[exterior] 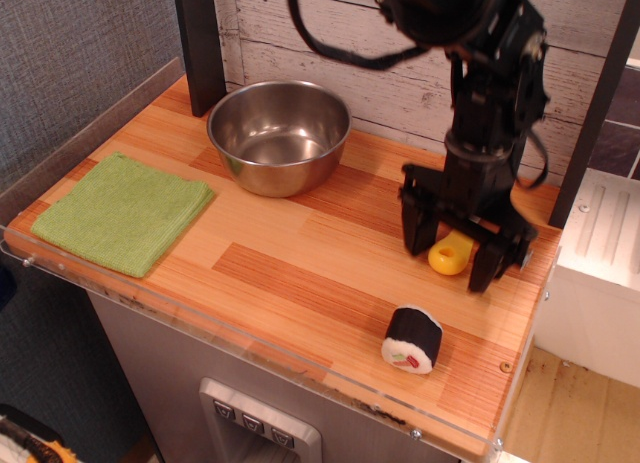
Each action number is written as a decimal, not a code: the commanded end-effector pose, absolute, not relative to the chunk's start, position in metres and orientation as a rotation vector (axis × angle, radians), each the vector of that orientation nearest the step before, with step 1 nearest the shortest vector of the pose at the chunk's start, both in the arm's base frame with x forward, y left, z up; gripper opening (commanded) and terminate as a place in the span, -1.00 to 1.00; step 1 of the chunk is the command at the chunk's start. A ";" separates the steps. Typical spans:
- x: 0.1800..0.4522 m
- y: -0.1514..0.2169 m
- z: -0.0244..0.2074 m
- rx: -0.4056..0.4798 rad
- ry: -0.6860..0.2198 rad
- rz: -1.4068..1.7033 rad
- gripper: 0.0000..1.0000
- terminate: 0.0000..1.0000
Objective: Move the knife to the back end of the table.
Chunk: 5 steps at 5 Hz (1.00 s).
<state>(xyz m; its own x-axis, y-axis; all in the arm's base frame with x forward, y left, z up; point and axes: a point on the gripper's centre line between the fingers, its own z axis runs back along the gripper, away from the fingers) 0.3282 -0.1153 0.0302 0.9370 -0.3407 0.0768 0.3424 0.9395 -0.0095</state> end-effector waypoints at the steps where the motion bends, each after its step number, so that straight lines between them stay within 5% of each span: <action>1: 0.315 -0.073 0.131 -0.053 -0.222 -0.268 1.00 -1.00; 2: 0.291 -0.034 0.152 0.021 -0.193 -0.167 1.00 -1.00; 3: 0.259 0.004 0.145 0.058 -0.175 -0.101 1.00 -1.00; 5: 0.243 0.026 0.130 0.038 -0.130 -0.105 1.00 -1.00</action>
